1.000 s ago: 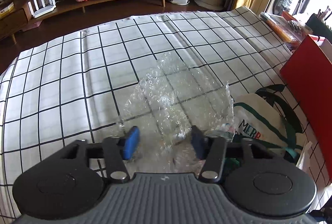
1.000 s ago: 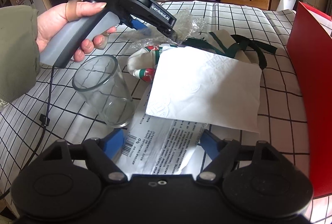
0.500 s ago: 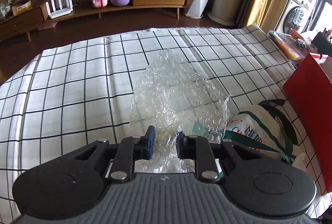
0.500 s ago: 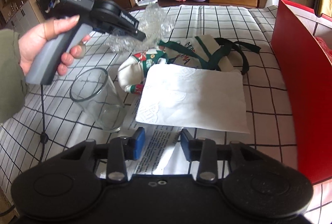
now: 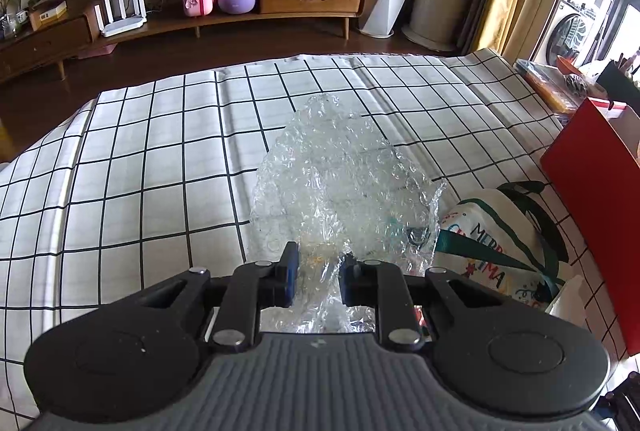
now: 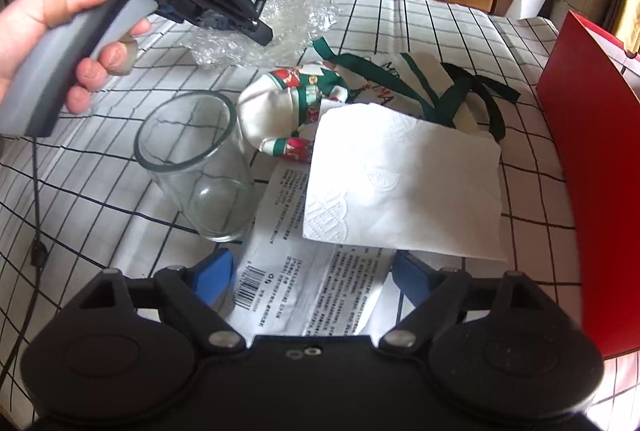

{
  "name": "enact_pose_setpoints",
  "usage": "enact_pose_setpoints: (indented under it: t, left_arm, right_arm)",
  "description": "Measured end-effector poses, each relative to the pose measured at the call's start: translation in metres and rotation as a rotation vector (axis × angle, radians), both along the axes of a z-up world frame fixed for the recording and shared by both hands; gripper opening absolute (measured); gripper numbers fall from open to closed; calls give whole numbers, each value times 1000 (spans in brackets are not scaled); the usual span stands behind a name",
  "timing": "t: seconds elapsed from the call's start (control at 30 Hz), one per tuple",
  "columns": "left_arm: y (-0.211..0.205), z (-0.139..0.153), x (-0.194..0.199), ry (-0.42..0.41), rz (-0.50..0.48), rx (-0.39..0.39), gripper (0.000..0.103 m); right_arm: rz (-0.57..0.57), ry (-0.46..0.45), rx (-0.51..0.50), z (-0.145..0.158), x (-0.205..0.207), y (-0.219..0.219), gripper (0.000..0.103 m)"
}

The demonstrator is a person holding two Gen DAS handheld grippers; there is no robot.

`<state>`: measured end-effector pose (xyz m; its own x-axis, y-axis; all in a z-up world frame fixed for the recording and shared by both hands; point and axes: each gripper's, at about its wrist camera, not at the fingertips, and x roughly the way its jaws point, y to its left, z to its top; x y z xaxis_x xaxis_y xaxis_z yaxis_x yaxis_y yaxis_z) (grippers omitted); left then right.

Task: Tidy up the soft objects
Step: 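Grasp the bubble wrap with the left gripper while the right gripper grasps the printed paper sheet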

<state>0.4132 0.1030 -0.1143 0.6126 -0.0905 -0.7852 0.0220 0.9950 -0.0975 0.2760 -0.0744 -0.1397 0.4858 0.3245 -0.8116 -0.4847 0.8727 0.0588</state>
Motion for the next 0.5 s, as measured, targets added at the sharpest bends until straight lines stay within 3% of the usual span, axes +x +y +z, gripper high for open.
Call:
enact_pose_setpoints:
  t: [0.13,0.23,0.5]
  left_arm:
    - [0,4,-6,-4,-2,-2,20]
    - [-1,8,-13,-3,2,-2,20]
    - [3,33,-44,-26,18,-7,20]
  right_arm:
    - [-9,16,-3,-2,-1,1,80]
    - [-7,32,12,-1,0,-2,66]
    - [2,77,44,7,-15,-20,59]
